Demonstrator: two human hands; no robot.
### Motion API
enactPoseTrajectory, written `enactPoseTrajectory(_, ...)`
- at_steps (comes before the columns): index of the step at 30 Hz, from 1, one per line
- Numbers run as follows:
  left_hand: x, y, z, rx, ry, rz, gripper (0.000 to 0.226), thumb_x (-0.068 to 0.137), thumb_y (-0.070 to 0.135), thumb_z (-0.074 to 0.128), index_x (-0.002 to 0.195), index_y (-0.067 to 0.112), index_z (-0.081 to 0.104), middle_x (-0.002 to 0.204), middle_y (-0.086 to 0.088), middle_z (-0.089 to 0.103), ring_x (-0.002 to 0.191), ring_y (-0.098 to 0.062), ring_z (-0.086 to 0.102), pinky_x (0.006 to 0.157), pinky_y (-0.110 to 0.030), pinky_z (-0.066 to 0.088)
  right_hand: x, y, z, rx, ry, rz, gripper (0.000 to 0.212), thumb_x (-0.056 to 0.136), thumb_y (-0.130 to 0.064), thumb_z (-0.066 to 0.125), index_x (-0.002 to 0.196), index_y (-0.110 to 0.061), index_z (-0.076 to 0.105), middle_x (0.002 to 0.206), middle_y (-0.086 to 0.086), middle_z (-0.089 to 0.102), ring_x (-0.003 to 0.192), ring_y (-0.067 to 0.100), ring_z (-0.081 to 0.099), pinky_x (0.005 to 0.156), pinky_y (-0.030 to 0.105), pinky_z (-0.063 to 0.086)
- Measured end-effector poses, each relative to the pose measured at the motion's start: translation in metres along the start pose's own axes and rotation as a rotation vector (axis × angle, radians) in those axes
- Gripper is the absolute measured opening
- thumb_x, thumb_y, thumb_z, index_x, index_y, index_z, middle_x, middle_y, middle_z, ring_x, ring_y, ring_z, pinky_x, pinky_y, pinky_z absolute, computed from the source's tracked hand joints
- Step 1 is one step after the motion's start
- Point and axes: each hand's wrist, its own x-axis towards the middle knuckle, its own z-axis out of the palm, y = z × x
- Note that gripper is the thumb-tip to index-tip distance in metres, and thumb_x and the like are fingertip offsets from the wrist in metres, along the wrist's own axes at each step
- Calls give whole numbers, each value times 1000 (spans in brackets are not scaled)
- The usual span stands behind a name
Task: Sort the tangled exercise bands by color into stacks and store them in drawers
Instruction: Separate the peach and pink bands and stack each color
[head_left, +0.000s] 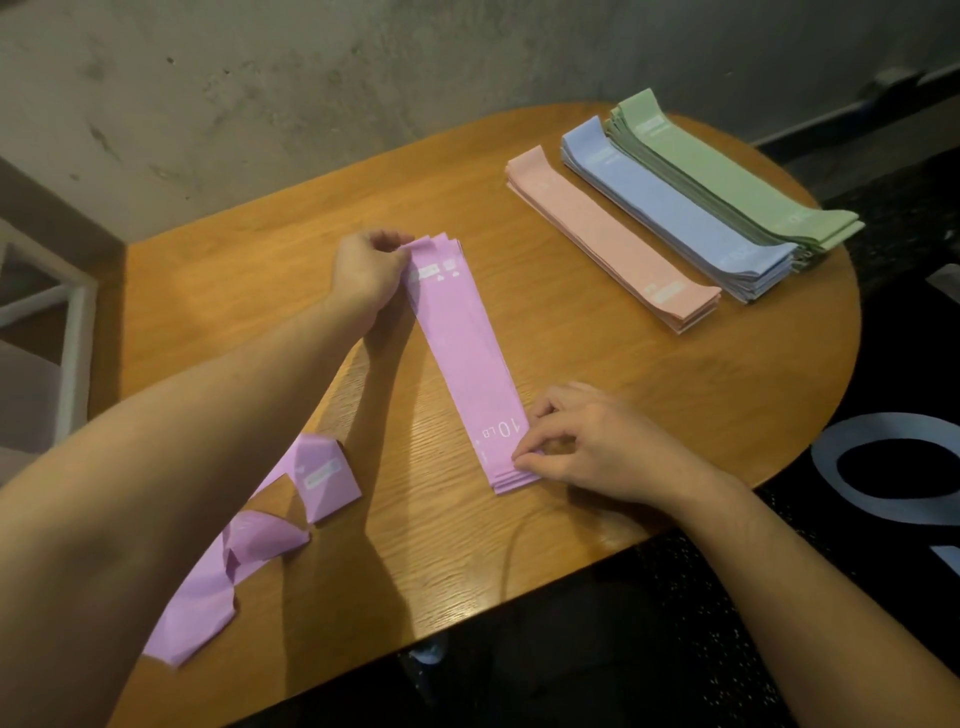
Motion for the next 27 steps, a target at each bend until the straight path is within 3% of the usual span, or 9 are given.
enactPoseTrajectory(4, 2, 1, -3, 82, 36, -3, 11, 91, 20, 66, 84, 27, 70, 72, 4, 66, 65, -14, 60, 62, -27, 50, 1, 1, -1, -5, -8, 21, 10, 83, -39, 77, 90, -34, 79, 89, -19, 57, 94, 0, 50, 85, 24, 44)
enactPoseTrajectory(7, 6, 3, -4, 70, 5, -13, 13, 92, 14, 66, 89, 25, 72, 82, 4, 69, 81, -17, 69, 79, -35, 61, 1, 1, -1, 3, -19, 35, 9, 83, -37, 79, 91, -34, 80, 90, -18, 57, 94, -2, 50, 84, 16, 39)
enactPoseTrajectory(10, 7, 6, -1, 38, -28, -29, 14, 92, 7, 66, 99, 17, 74, 89, 0, 70, 86, -17, 69, 87, -39, 60, 2, 1, -2, 19, -27, 75, 9, 82, -39, 78, 90, -35, 80, 92, -17, 59, 97, 0, 53, 86, 19, 42)
enactPoseTrajectory(19, -3, 16, 9, -88, -12, 68, 10, 96, 10, 67, 100, 18, 72, 96, 2, 70, 80, -1, 65, 76, -22, 60, 3, 1, -6, 70, -45, 108, 17, 79, -35, 81, 94, -32, 76, 94, -16, 62, 95, -1, 55, 78, 7, 36)
enactPoseTrajectory(23, -3, 16, 14, 9, -30, 74, 17, 94, 10, 67, 107, 20, 72, 89, 9, 65, 73, -3, 61, 78, -30, 58, 4, 2, -7, 69, -38, 94, 26, 77, -34, 83, 101, -29, 74, 98, -13, 65, 96, 2, 56, 81, 8, 38)
enactPoseTrajectory(27, -3, 13, 15, 101, -26, 99, 17, 95, 13, 66, 109, 21, 73, 88, 9, 64, 72, 0, 58, 80, -33, 58, 3, 0, -7, 69, -50, 94, 19, 79, -35, 81, 97, -30, 76, 94, -13, 63, 93, -1, 54, 77, 7, 36)
